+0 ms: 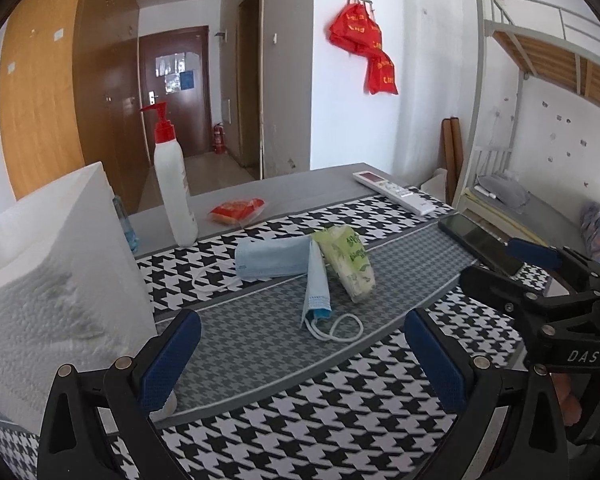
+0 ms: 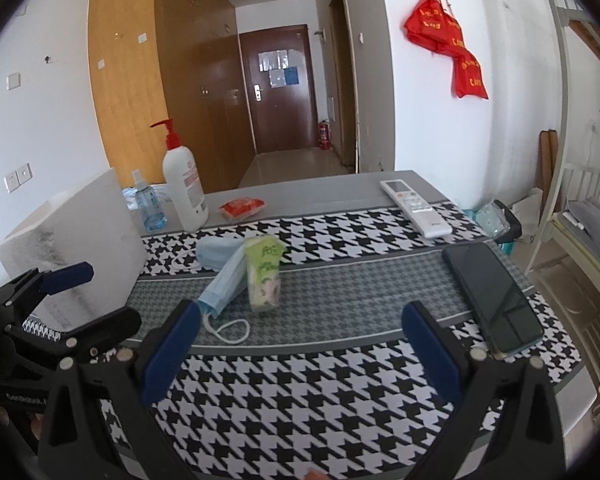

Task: Organize soft objects
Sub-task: 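Move both tools over the blue mask and green tissue packet, then lower the left tool onto the blue mask and close the left gripper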

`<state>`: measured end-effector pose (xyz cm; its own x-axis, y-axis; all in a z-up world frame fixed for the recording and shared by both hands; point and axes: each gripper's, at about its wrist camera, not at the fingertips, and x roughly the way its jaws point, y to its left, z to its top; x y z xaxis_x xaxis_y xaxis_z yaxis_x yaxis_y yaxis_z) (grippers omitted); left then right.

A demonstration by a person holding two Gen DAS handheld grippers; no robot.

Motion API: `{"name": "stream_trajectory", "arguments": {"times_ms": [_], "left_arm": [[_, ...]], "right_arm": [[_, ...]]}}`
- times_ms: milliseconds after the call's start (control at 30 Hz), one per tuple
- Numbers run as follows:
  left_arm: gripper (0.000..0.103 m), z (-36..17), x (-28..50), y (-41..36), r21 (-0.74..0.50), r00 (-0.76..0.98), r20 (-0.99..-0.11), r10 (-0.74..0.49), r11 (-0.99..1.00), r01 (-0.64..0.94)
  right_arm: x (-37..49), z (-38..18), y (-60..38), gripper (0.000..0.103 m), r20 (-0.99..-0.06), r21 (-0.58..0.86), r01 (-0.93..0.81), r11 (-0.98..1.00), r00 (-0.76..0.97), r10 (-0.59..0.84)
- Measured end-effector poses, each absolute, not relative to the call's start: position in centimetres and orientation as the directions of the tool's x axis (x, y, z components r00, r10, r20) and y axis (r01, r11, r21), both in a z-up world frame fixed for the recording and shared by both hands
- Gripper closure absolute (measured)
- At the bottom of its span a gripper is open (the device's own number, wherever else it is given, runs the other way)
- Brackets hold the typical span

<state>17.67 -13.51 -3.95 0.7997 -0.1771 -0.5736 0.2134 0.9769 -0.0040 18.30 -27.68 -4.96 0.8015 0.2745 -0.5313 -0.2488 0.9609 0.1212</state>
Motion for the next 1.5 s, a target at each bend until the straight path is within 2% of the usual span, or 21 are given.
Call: {"name": "stream_trajectory", "arguments": {"times_ms": [600, 967, 1333, 1500], "left_arm": [[0.001, -6.8, 22.5, -14.6, -0.002, 0.761, -0.634, -0.137, 0.984, 0.176], [0.001, -8.9, 24.5, -14.9, 0.014, 0.734, -0.674, -0.089, 0.991, 0.133], [0.009, -9.3, 25.5, -14.5, -0.034, 0.724, -0.681, -0.106, 0.993, 0.114], [0.017, -9.3, 25.8, -14.8, -0.038, 0.717, -0.688, -0.117, 0.991, 0.126]], "right_arm": [[20.7, -6.4, -29.9, 0.001, -0.559, 0.124, -0.237, 0.964, 0.786, 0.265], [22.5, -6.7, -28.3, 0.001, -0.567, 0.151, -0.337, 0.929, 0.741, 0.361], [24.3, -7.6, -27.2, 0.001, -0.602, 0.145, -0.368, 0.918, 0.704, 0.377], [24.8, -7.7, -27.1, 0.001, -0.610, 0.145, -0.373, 0.917, 0.696, 0.379]]}}
